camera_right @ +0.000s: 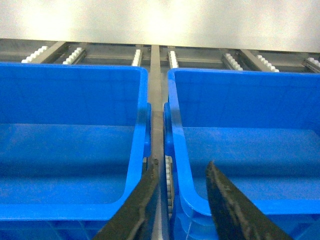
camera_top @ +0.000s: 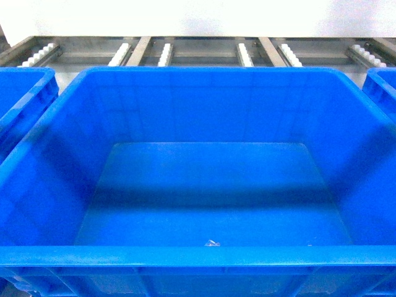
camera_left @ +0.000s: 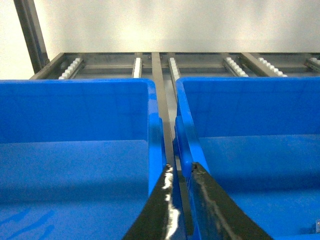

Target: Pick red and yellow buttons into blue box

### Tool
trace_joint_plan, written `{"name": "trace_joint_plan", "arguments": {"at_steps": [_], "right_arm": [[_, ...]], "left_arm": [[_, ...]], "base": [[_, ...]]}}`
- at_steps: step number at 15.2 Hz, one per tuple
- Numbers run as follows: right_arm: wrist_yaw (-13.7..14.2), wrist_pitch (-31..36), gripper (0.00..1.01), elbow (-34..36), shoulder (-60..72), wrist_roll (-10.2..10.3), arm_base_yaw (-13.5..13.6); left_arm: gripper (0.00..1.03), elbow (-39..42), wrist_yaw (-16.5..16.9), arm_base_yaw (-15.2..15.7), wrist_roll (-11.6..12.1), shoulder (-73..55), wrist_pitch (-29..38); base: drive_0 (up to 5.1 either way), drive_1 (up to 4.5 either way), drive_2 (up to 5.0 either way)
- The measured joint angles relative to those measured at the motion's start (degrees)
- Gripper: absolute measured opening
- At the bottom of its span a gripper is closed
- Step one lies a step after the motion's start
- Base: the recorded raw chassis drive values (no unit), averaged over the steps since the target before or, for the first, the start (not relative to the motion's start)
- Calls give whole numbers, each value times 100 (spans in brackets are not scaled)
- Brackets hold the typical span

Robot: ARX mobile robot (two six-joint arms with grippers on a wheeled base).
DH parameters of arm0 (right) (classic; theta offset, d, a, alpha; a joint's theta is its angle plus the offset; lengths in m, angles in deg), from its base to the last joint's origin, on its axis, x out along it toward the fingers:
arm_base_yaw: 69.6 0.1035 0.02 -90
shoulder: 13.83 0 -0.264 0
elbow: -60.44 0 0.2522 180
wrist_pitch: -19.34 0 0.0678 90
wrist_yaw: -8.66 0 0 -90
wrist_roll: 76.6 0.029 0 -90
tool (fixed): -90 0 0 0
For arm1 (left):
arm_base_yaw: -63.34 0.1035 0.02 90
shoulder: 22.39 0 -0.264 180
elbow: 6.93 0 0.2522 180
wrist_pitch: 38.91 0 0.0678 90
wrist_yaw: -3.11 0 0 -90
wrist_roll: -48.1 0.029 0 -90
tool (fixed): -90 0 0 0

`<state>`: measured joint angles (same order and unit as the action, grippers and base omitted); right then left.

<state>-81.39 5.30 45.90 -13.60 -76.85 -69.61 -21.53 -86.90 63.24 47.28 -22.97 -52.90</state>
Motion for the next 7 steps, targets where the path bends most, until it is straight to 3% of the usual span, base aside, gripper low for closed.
{"name": "trace_joint_plan", "arguments": {"at_steps": [6, 7], "right_arm": [[0, 2, 96, 0, 0, 0, 0], [0, 2, 99, 0, 0, 2, 0]], "left_arm": [[85, 0, 0, 0, 0, 0, 0], [98, 0, 0, 0, 0, 0, 0]], "base": [[0, 0, 0], [0, 0, 0]]}}
